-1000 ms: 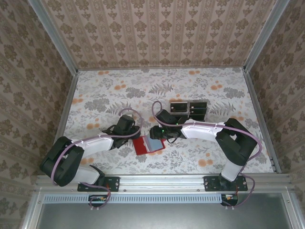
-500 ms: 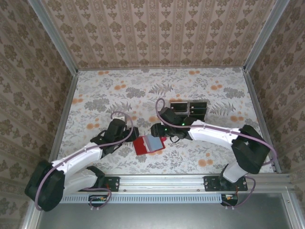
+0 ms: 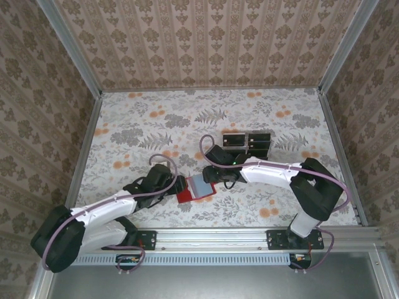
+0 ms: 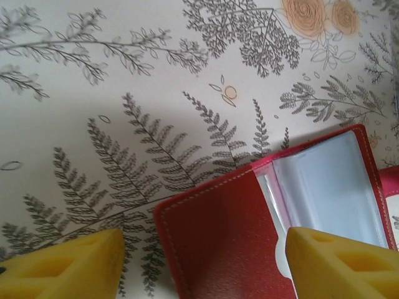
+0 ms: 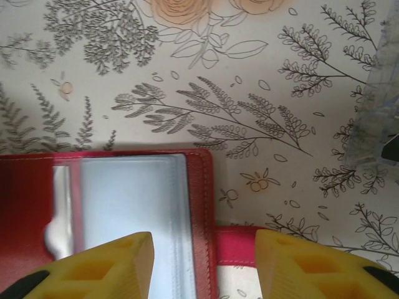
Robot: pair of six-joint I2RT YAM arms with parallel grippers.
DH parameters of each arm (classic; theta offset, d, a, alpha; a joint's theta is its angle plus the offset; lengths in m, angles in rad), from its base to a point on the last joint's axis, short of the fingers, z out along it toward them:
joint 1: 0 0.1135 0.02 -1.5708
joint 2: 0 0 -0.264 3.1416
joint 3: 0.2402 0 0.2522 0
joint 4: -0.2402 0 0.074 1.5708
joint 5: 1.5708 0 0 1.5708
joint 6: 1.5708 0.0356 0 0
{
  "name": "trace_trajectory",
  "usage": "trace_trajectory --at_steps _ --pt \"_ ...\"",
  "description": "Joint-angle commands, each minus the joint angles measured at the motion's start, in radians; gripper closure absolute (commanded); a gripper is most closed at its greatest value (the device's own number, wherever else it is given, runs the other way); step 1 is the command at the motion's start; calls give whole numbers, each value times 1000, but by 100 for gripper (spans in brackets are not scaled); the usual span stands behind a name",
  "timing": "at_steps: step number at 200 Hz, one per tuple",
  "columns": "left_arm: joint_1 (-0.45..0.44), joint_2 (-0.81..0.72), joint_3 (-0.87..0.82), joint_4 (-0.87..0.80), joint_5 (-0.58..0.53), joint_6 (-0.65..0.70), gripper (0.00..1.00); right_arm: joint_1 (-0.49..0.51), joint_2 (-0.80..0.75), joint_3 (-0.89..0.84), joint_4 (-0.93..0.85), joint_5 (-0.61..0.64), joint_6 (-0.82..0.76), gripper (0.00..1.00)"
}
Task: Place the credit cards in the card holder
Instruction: Rotate the card holder at the center of the table.
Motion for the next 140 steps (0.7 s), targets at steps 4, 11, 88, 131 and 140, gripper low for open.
trace_trajectory --at_steps 4,11,88,131,140 --pt "-23 34 -4 51 -25 -34 32 1 15 -7 -24 44 -8 58" --pt "-25 42 -3 59 -26 -32 33 2 18 -7 -23 46 -7 62" --pt "-9 127 52 107 -62 32 72 -2 -16 -53 -7 37 20 85" --pt "40 189 103 126 -42 95 85 -2 -64 -89 -2 38 48 82" --pt "51 203 114 127 -35 107 88 -2 -76 -94 -2 38 53 80"
